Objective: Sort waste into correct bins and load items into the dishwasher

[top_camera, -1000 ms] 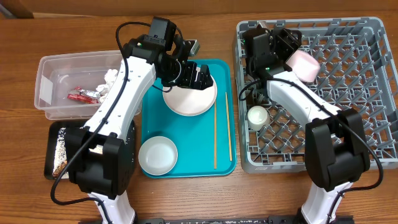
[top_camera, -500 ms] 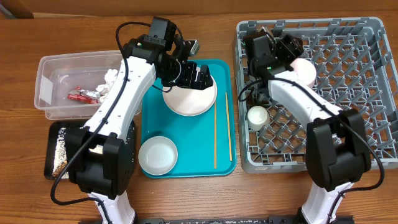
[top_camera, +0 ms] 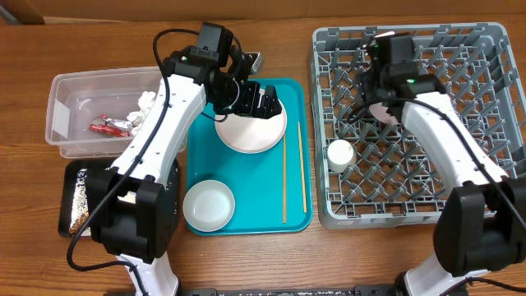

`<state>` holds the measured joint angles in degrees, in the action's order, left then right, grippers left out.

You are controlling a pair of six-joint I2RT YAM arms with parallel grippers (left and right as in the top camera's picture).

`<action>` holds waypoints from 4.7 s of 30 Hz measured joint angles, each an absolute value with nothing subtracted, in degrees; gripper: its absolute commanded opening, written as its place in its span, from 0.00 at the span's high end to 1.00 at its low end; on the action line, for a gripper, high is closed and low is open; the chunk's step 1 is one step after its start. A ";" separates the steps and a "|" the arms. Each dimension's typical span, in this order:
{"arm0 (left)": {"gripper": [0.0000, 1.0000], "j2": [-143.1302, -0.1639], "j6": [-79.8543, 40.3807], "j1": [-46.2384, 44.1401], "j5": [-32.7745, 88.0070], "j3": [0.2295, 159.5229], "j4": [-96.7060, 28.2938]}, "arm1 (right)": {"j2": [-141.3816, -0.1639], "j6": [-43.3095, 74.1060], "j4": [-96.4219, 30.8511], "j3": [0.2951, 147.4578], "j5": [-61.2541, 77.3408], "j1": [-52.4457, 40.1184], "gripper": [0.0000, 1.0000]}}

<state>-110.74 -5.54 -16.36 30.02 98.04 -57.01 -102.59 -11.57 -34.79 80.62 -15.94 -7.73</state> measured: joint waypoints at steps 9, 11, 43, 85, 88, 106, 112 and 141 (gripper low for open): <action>0.00 -110.74 -5.54 -16.36 30.02 98.04 -57.01 | -98.72 -5.04 -34.79 80.62 4.71 -6.68 0.28; 0.00 -110.74 -5.54 -16.36 30.02 98.04 -57.01 | -97.06 -2.68 -34.02 80.62 10.22 -6.76 0.28; 0.00 -109.80 -5.76 -0.80 31.62 108.38 -66.92 | -94.35 9.69 -53.36 80.62 39.70 -9.89 0.85; 0.00 -103.79 -5.76 14.28 31.55 110.41 -71.85 | -110.21 37.93 -51.57 80.03 -3.07 -40.60 0.75; 0.00 -103.79 -5.76 14.28 31.55 110.41 -71.83 | -110.21 37.98 -51.77 80.03 -3.05 -40.60 0.74; 0.00 -103.79 -5.76 14.28 31.55 110.41 -71.83 | -110.21 38.92 -42.72 71.44 -3.44 -40.60 0.67; 0.00 -103.79 -5.76 14.28 31.55 110.41 -71.85 | -110.21 38.98 -40.47 69.58 -3.44 -40.60 0.68; 0.00 -103.79 -5.76 14.28 31.55 110.41 -71.88 | -109.78 35.81 -49.36 79.85 -8.67 -40.64 0.96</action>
<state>-103.79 -5.76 14.28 31.55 110.41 -71.88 -109.78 35.81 -49.36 79.85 -8.67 -40.64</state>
